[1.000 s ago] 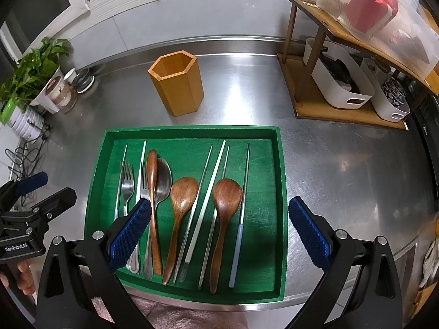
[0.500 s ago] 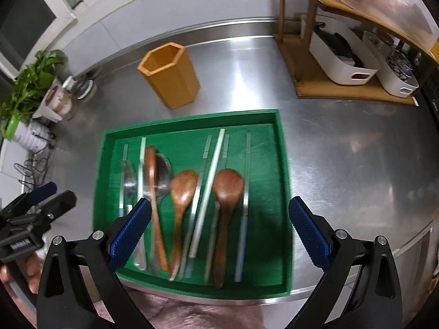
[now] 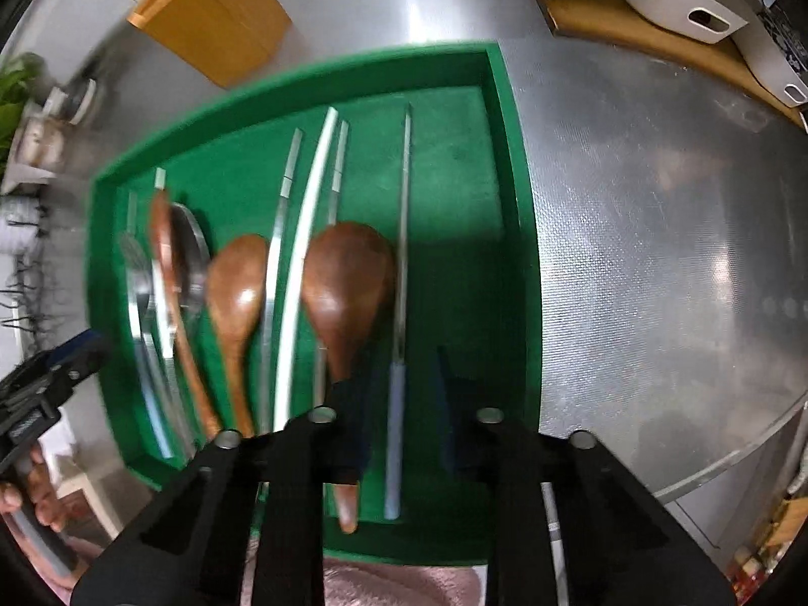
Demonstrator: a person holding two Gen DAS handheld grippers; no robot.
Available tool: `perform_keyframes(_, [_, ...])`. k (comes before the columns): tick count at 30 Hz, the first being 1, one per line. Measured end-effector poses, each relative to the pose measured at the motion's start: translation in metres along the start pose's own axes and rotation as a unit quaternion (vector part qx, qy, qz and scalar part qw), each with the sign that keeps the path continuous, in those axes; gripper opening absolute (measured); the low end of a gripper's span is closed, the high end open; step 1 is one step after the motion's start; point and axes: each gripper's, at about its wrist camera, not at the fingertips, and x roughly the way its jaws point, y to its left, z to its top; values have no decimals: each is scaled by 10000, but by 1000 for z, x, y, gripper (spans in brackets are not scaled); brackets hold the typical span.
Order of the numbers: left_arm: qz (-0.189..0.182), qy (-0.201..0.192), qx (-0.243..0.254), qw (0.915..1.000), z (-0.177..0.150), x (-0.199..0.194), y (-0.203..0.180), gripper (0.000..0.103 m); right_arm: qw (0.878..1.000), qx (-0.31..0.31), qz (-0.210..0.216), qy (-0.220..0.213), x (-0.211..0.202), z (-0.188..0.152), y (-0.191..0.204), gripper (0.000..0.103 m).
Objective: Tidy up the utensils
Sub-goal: 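Grasp a white-handled knife with the left tool while the right tool grasps a metal chopstick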
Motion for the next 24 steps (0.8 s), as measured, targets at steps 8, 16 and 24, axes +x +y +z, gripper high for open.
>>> perform_keyframes(8, [127,249,50,9996,9,20,3,21,9998,-56,-159,90,9,2,11,14])
perform_keyframes(16, [550,353,286,9975,15,30,-12,18,9988,-234,-391,195,21,4,25,11])
perform_keyframes(24, [1102,363,588,9915,16,35,-33,4,9962,-390,-679,372,33,15,50,6])
